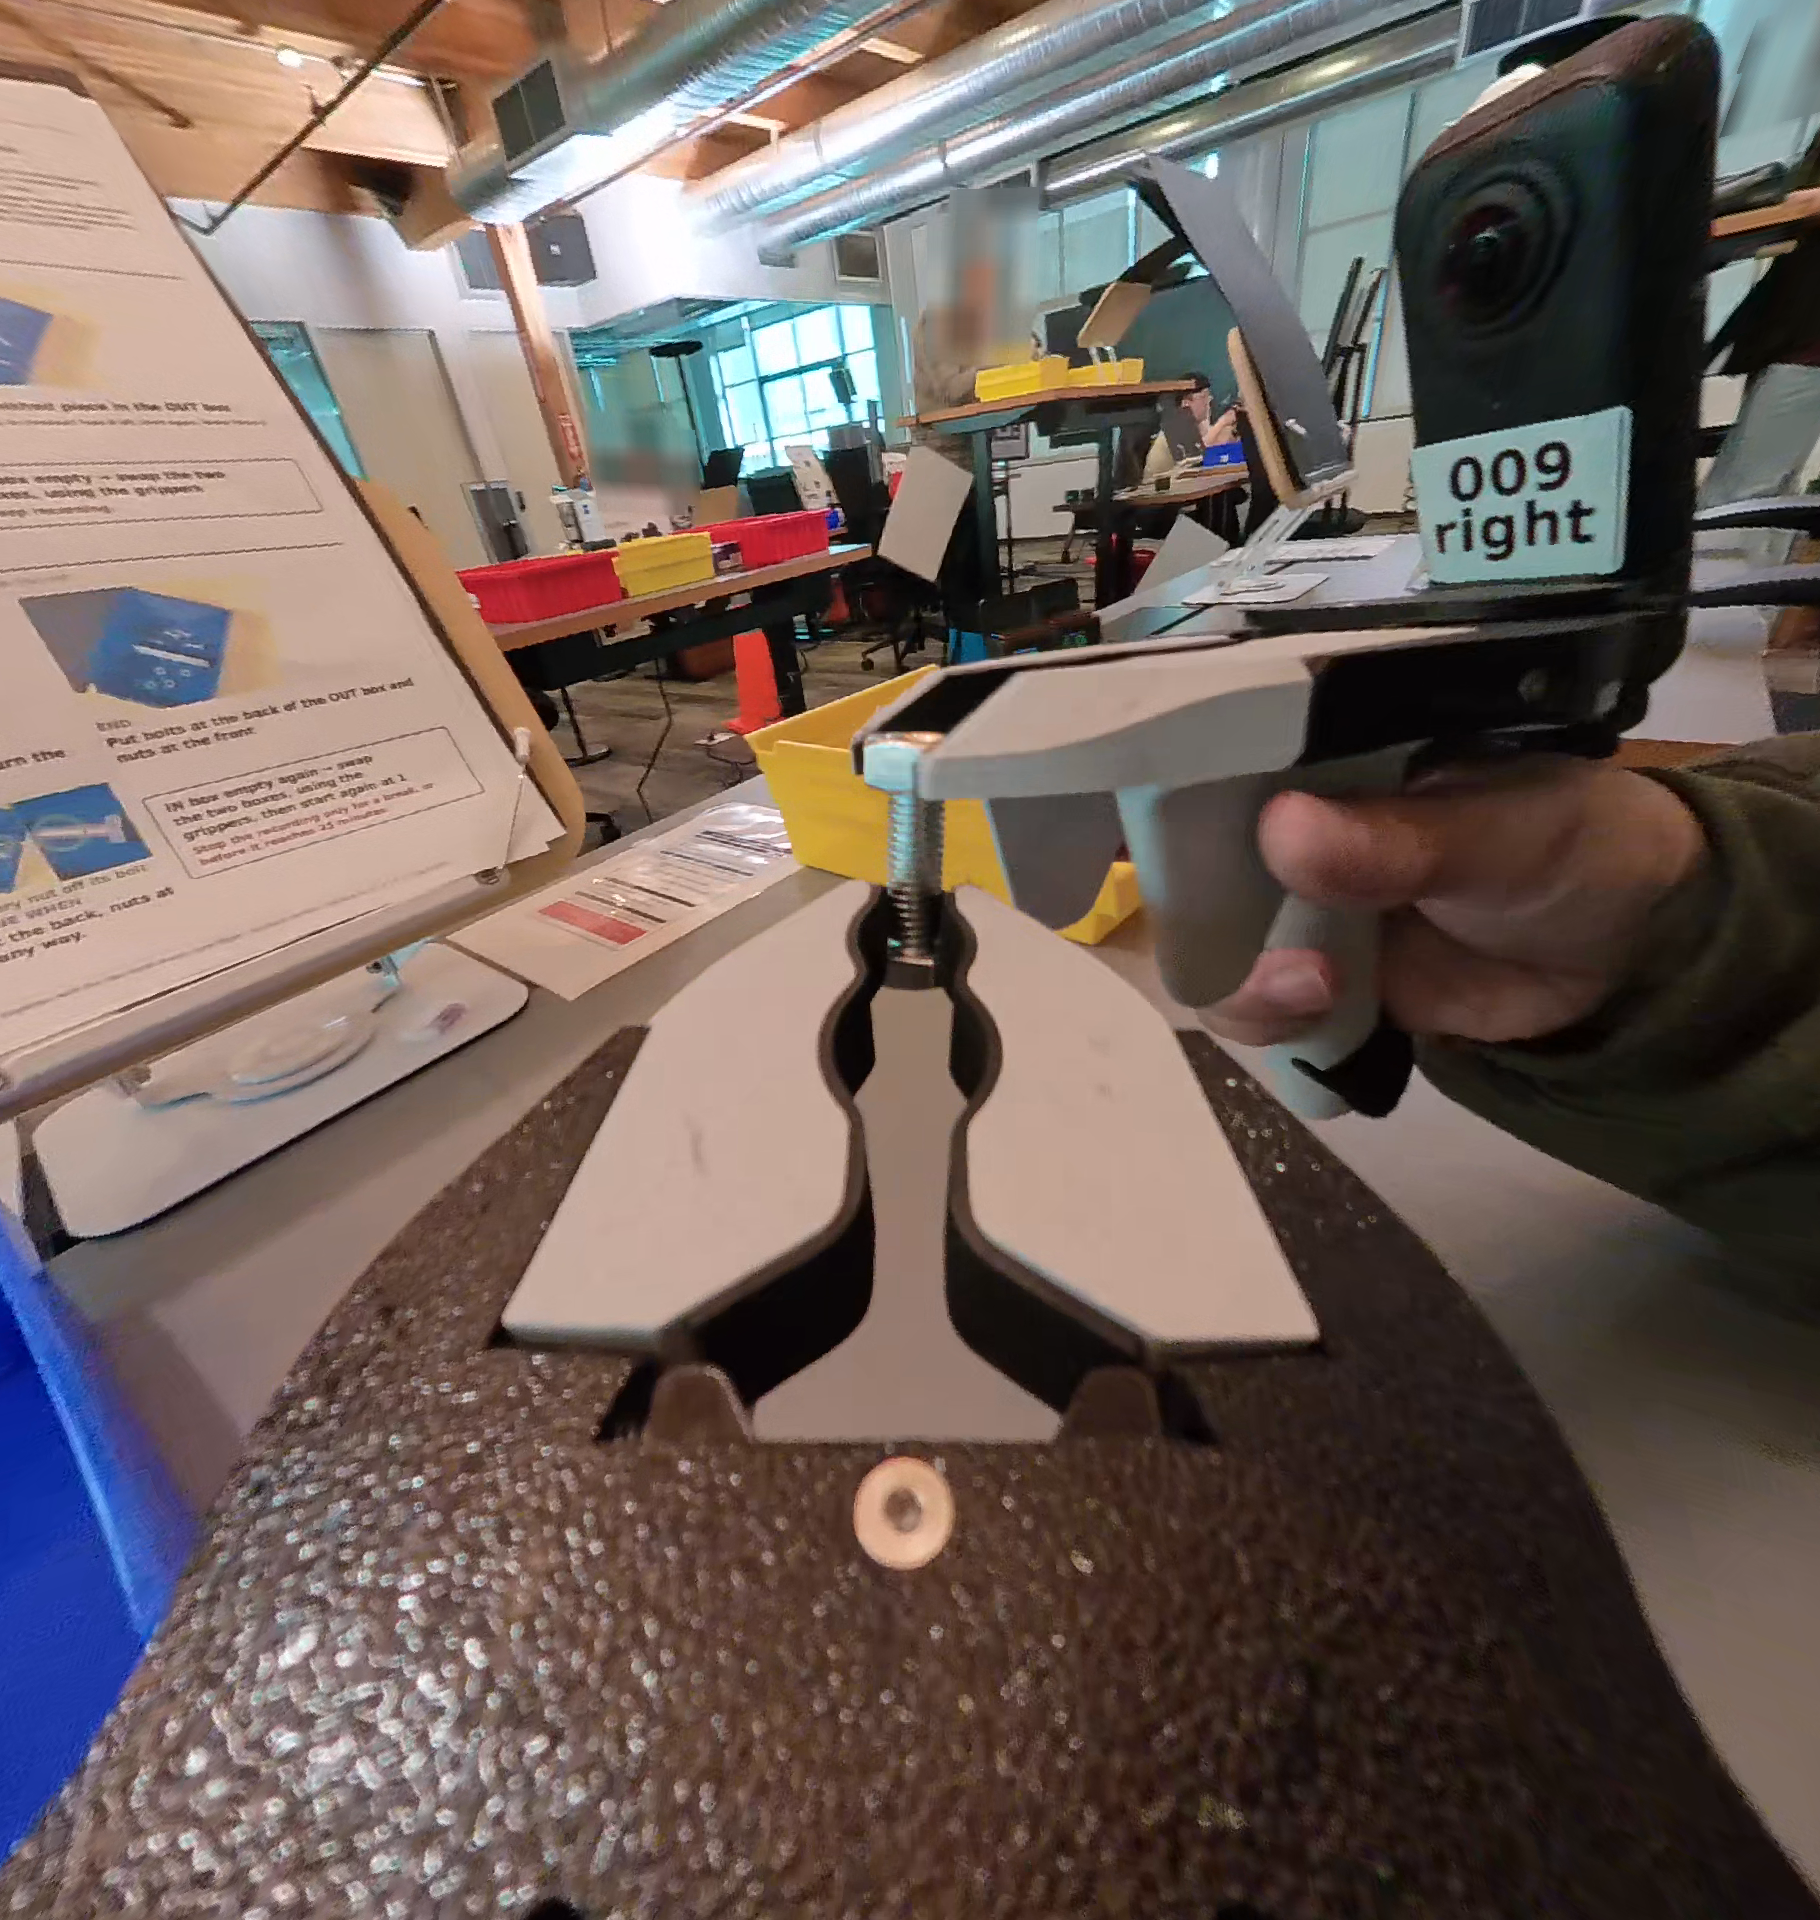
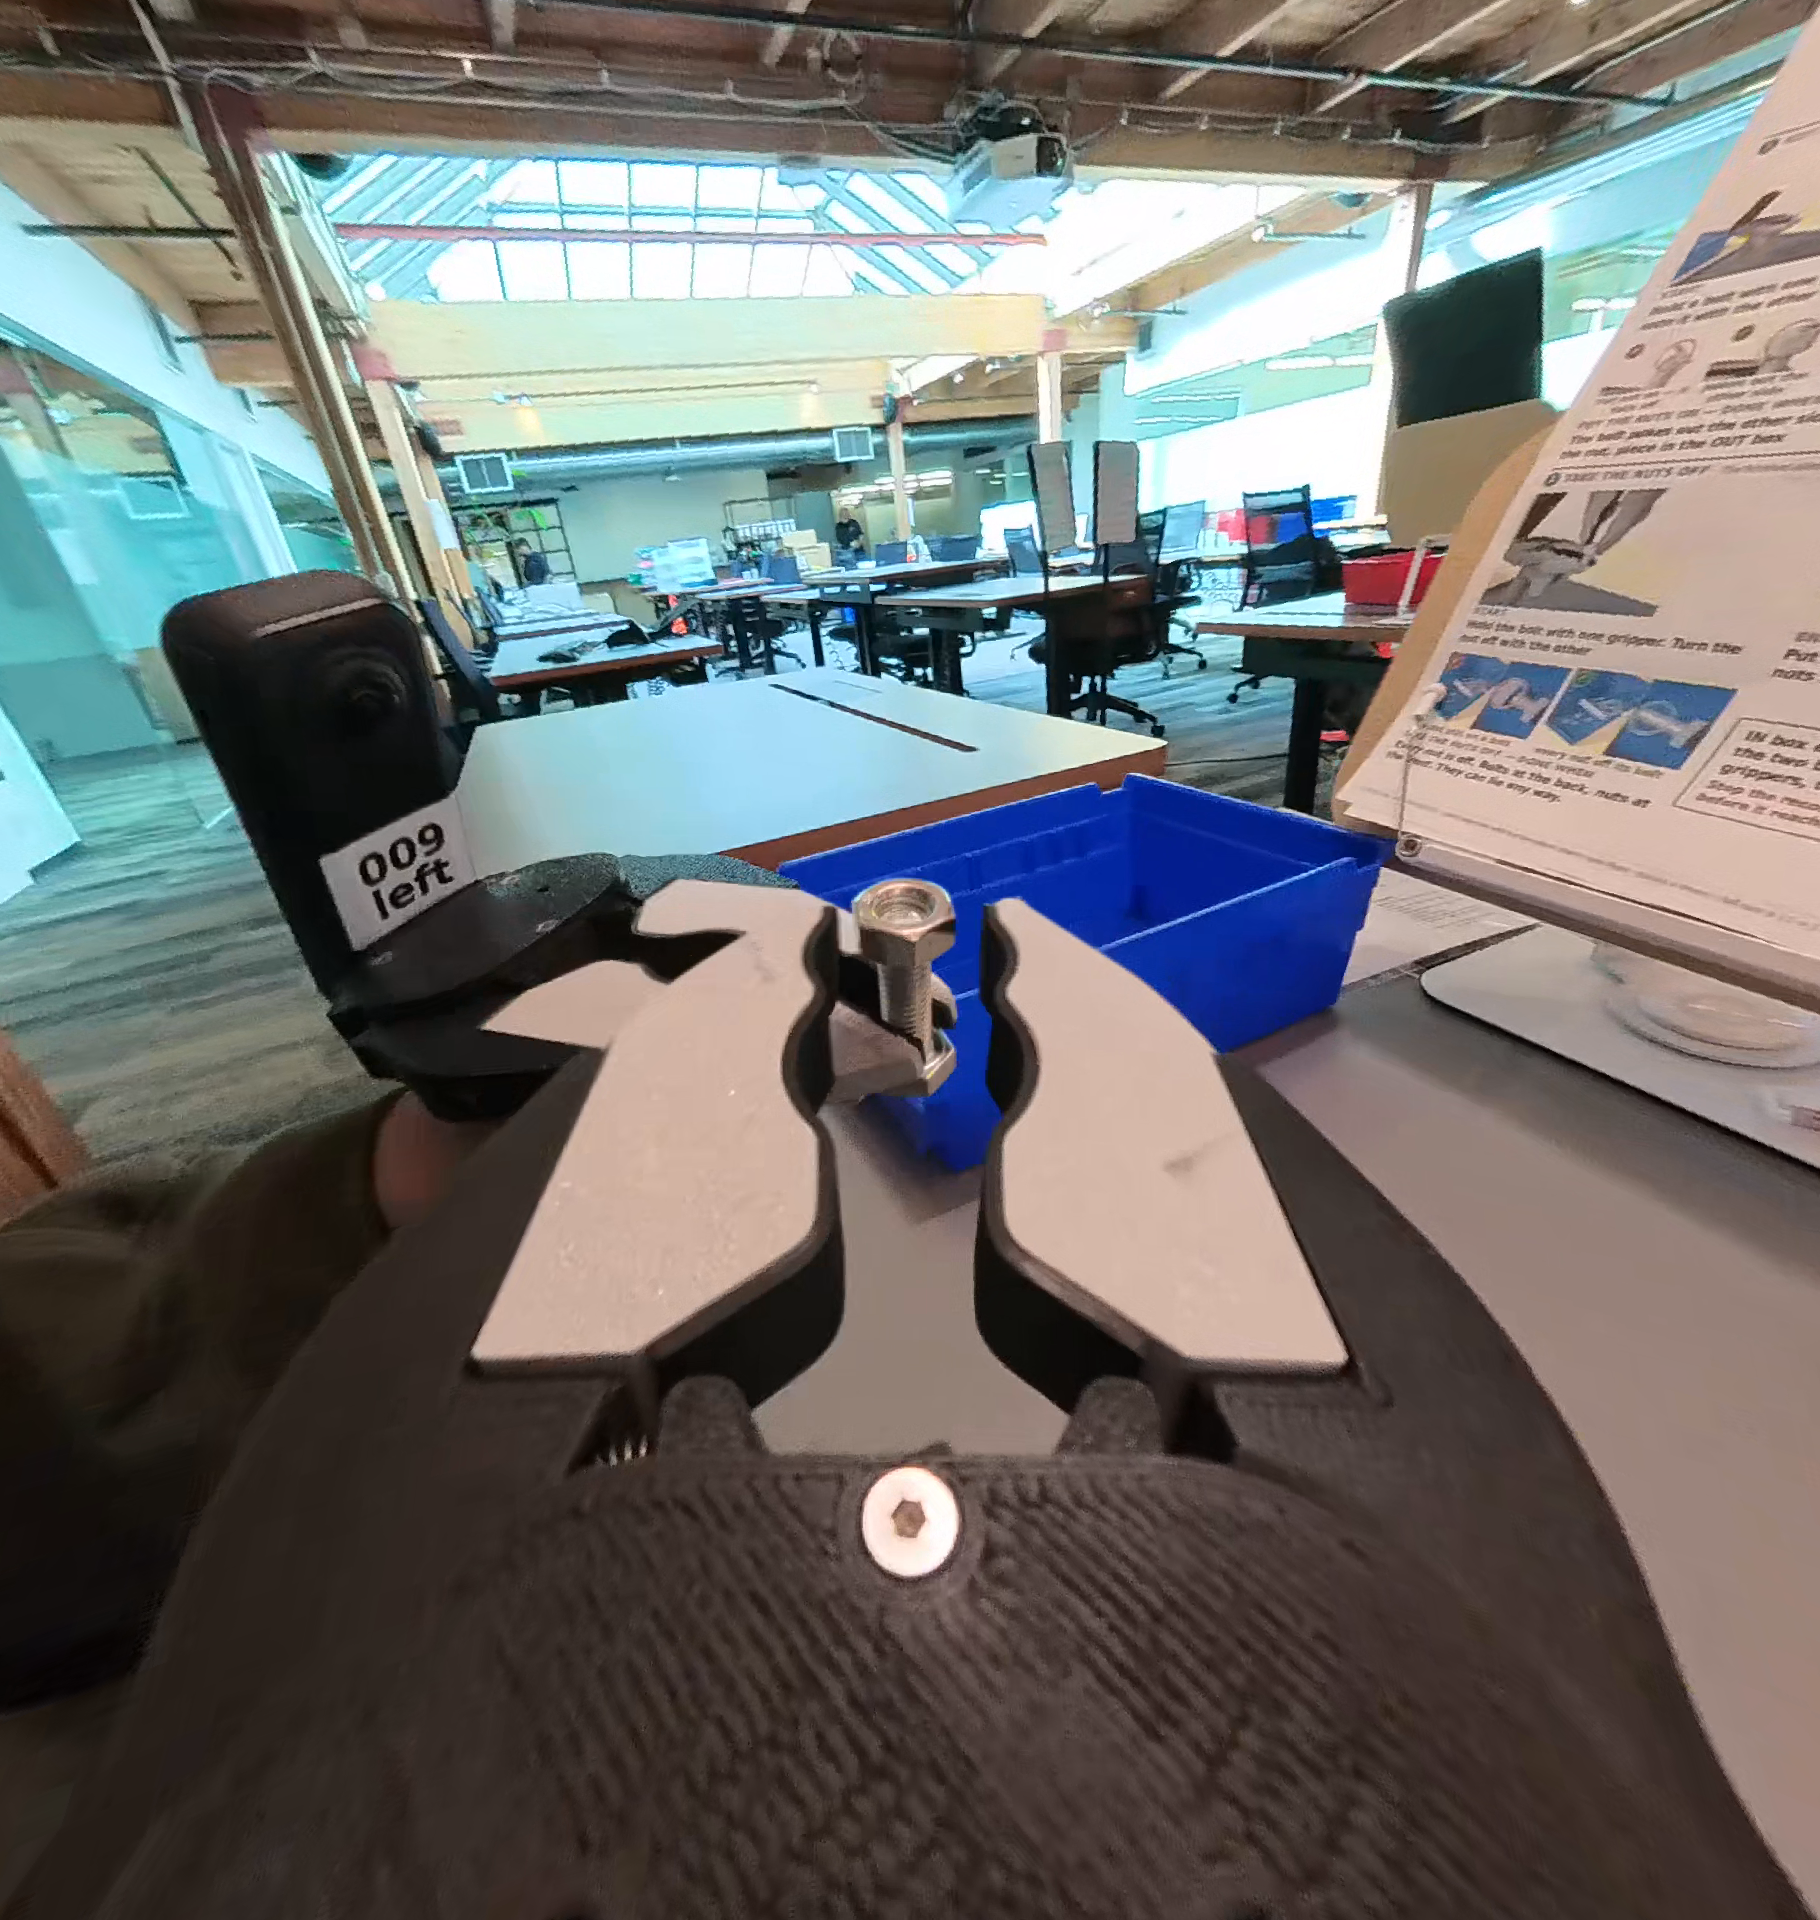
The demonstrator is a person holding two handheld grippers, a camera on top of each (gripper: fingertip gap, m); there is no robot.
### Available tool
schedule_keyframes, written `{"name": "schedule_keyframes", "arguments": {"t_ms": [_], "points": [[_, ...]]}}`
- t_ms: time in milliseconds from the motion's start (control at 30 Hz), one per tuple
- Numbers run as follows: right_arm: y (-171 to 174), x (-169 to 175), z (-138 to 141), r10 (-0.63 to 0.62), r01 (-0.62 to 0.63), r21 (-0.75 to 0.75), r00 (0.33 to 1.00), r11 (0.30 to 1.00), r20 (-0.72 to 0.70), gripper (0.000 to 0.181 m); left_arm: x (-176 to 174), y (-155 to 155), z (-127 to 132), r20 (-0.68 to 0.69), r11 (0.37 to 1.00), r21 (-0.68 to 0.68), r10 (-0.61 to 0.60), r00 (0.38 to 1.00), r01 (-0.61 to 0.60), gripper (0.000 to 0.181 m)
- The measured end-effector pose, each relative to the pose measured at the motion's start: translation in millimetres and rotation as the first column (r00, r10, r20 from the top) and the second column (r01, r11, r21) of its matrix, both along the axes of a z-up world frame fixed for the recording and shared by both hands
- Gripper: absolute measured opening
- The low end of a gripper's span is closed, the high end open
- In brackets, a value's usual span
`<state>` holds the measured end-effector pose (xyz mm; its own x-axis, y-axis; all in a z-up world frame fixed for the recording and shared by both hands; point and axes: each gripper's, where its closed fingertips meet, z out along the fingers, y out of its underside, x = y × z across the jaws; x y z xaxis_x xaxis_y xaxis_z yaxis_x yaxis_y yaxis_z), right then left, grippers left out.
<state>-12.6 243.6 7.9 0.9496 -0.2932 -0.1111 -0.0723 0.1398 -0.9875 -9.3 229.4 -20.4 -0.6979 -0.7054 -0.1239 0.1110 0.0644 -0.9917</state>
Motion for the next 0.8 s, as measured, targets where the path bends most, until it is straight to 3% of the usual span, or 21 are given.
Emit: {"name": "schedule_keyframes", "arguments": {"t_ms": [100,167,233,300,400,533,633,700,800], "points": [[0,-4,2,0.020,-0.020,-0.003,1.000,1.000,0.018,0.017,-4,-3,-1,-0.016,0.999,-0.009,-0.045,0.999,0.045,0.009],[0,-11,0,0.104,-0.102,-0.046,0.993,0.994,0.048,0.017,-15,-8,-2,-0.049,0.985,-0.030,-0.173,0.984,0.171,0.009],[-6,-30,2,0.275,-0.271,-0.054,0.958,0.961,0.078,0.018,-40,-17,2,-0.075,0.915,-0.086,-0.401,0.913,0.394,0.009],[-16,-57,5,0.477,-0.476,-0.029,0.876,0.879,0.072,0.018,-62,-23,3,-0.080,0.832,-0.101,-0.553,0.829,0.546,0.009],[-22,-78,5,0.601,-0.602,-0.010,0.795,0.798,0.082,0.018,-83,-30,5,-0.088,0.726,-0.133,-0.686,0.722,0.674,0.009],[-25,-89,9,0.687,-0.690,0.098,0.724,0.718,0.065,0.018,-91,-33,6,-0.075,0.645,-0.235,-0.758,0.648,0.727,0.009],[-23,-79,6,0.651,-0.650,0.110,0.759,0.752,0.029,0.018,-76,-31,1,-0.073,0.725,-0.230,-0.678,0.731,0.650,0.009],[-20,-63,-1,0.572,-0.568,0.096,0.820,0.818,-0.019,0.018,-59,-28,-4,-0.088,0.818,-0.191,-0.565,0.821,0.542,0.009],[-17,-39,-7,0.438,-0.432,0.080,0.896,0.898,-0.071,0.039,-31,-16,-4,-0.062,0.944,-0.119,-0.315,0.947,0.307,0.009]]}}
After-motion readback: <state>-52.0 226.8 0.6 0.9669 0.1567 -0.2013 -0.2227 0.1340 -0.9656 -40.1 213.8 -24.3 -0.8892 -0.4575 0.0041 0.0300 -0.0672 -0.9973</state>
